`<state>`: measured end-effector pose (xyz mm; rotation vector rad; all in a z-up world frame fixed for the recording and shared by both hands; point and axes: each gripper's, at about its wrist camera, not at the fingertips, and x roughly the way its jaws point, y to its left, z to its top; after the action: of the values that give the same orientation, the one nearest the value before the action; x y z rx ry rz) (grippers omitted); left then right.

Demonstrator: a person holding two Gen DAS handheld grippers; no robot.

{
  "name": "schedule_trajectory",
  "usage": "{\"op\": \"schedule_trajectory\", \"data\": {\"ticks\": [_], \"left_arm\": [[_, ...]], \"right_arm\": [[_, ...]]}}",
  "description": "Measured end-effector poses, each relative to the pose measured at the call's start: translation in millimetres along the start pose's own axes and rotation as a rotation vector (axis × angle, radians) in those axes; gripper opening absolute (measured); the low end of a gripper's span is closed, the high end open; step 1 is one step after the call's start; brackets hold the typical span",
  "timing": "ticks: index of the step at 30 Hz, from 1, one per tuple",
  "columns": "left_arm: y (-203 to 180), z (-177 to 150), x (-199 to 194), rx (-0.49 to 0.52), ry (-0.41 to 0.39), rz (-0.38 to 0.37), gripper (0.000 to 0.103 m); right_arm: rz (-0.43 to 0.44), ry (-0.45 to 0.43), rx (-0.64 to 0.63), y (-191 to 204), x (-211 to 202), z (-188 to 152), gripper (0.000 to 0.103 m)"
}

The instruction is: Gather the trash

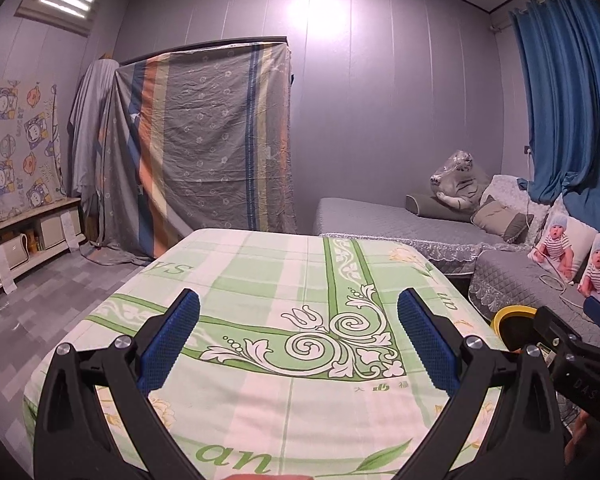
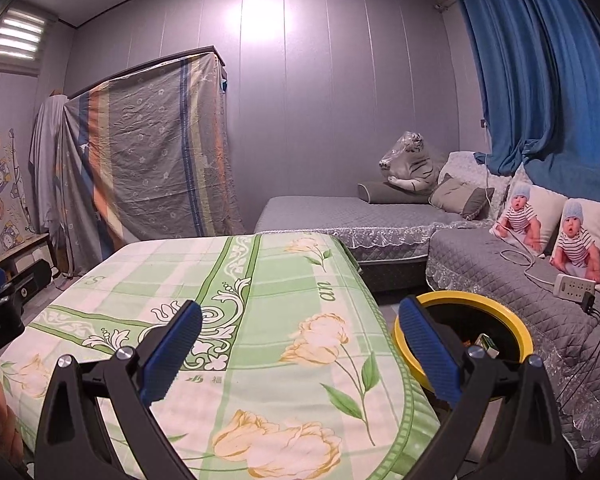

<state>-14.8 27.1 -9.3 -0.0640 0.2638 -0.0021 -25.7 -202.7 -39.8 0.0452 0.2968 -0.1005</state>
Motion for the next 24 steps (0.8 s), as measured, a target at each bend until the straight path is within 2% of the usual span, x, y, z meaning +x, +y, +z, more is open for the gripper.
{"op": "schedule_trajectory", "data": {"ticks": [8,24], "left_arm": [[-6.1,-0.9,5.4,-0.002,0.034,-0.044,0.095],[-1.7,-1.8,6.2,-0.006,0.037,-0.032,0.095]], "right_arm": [[-0.019,0.019,0.017,-3.3,3.9,-2.9,0.095],[-0.015,0.018,0.007,-0.2,4.9,-5.7,0.095]]}}
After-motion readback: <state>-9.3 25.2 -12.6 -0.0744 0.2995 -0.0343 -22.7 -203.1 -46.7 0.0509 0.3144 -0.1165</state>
